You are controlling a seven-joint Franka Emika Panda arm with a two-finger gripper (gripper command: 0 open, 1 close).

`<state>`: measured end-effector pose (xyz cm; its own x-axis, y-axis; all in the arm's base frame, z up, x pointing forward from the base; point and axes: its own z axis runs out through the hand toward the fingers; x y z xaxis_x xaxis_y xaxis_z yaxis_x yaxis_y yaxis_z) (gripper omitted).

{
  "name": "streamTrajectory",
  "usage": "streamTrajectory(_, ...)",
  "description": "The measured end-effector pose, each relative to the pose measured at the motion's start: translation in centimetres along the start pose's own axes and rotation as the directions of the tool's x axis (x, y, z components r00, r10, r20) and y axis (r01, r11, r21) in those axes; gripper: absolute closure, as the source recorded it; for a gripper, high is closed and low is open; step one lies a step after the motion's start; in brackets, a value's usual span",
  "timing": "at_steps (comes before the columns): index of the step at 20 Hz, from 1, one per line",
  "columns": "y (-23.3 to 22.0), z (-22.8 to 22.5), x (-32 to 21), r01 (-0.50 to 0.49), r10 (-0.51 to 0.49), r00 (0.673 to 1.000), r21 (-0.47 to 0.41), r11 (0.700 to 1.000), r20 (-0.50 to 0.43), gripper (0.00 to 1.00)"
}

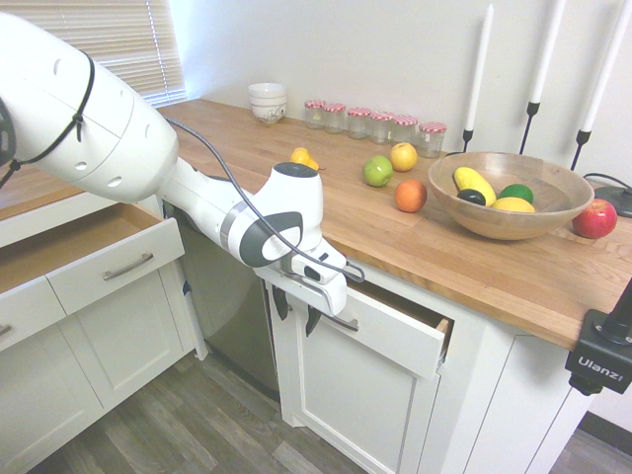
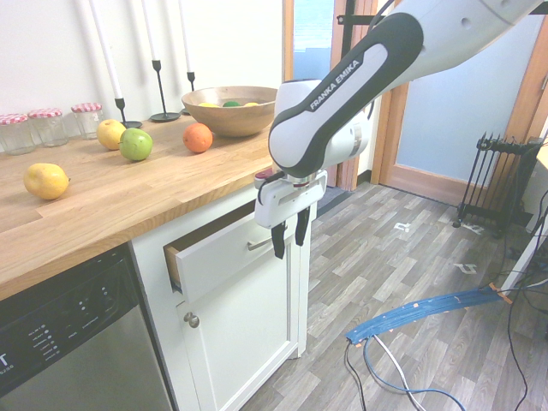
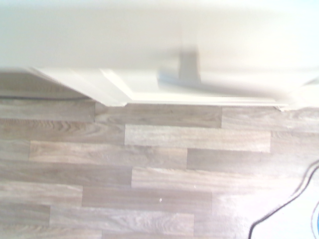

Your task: Close the drawer

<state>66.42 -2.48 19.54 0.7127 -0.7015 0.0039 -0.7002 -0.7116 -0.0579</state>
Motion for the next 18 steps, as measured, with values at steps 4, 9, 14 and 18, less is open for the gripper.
streamTrajectory(4, 3.7, -1.2, -2.3, -0.001, 0.001, 1.000, -0.004, 1.000, 0.003, 0.00)
streamTrajectory(9, 9.1, -3.0, -5.7, 0.008, -0.009, 1.000, -0.032, 0.999, -0.013, 0.00)
streamTrajectory(14, 12.9, -5.1, -9.5, 0.028, -0.029, 0.999, -0.044, 0.999, -0.014, 0.00)
streamTrajectory(18, 13.9, -6.0, -10.7, 0.031, -0.032, 0.999, -0.042, 0.999, -0.015, 0.00)
